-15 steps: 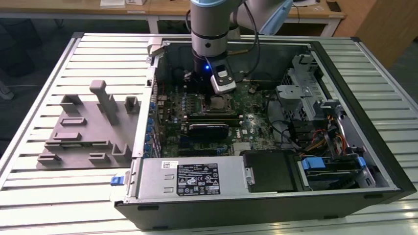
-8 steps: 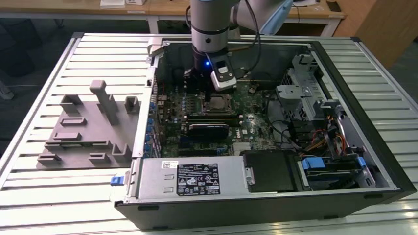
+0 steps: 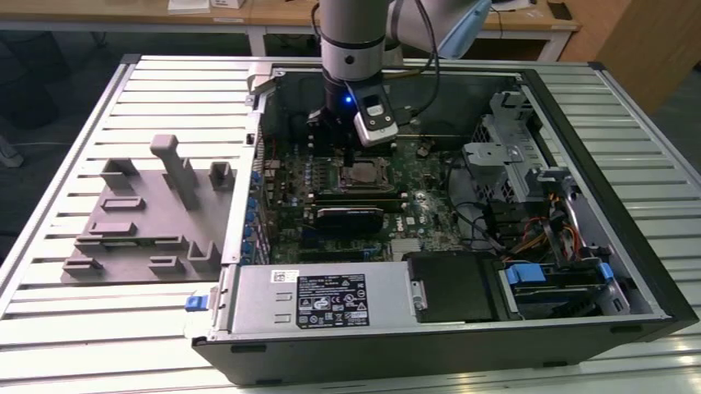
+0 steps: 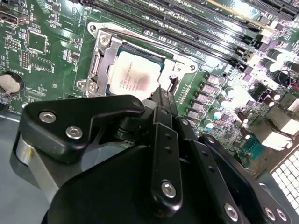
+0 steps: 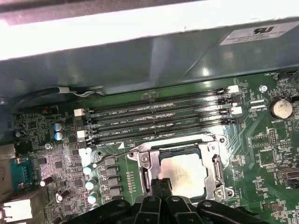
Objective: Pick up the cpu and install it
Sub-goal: 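Close the cpu cover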
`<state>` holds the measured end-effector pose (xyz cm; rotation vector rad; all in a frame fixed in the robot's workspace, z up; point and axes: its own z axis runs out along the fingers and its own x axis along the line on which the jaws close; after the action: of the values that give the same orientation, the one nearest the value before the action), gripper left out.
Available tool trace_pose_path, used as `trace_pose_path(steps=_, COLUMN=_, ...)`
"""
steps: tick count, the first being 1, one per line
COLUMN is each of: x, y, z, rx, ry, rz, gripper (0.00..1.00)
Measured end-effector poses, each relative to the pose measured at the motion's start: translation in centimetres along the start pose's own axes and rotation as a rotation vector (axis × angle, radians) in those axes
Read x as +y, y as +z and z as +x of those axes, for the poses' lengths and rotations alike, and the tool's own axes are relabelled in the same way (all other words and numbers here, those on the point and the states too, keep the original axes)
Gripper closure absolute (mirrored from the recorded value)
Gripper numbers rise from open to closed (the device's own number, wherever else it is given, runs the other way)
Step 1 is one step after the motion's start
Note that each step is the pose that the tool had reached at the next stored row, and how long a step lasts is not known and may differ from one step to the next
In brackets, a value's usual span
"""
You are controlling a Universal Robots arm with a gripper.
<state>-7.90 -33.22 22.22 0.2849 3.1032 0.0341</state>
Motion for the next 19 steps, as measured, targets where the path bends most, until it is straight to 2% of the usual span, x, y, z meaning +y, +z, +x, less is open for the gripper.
trace_pose_path(steps=5, x=0.03, y=-0.01, z=-0.2, rx=0.0002, ry=0.0, rz=0.0004, gripper=0.89)
trace_pose_path(steps=13, x=0.38, y=0.05, z=-2.07, rx=0.0001, ry=0.0, rz=0.0002, gripper=0.89)
trace_pose_path(steps=16, x=0.45, y=0.06, z=-2.48, rx=0.0001, ry=0.0, rz=0.0003, gripper=0.89)
trace_pose_path(steps=19, x=0.47, y=0.0, z=-2.56, rx=0.0001, ry=0.0, rz=0.0004, gripper=0.89)
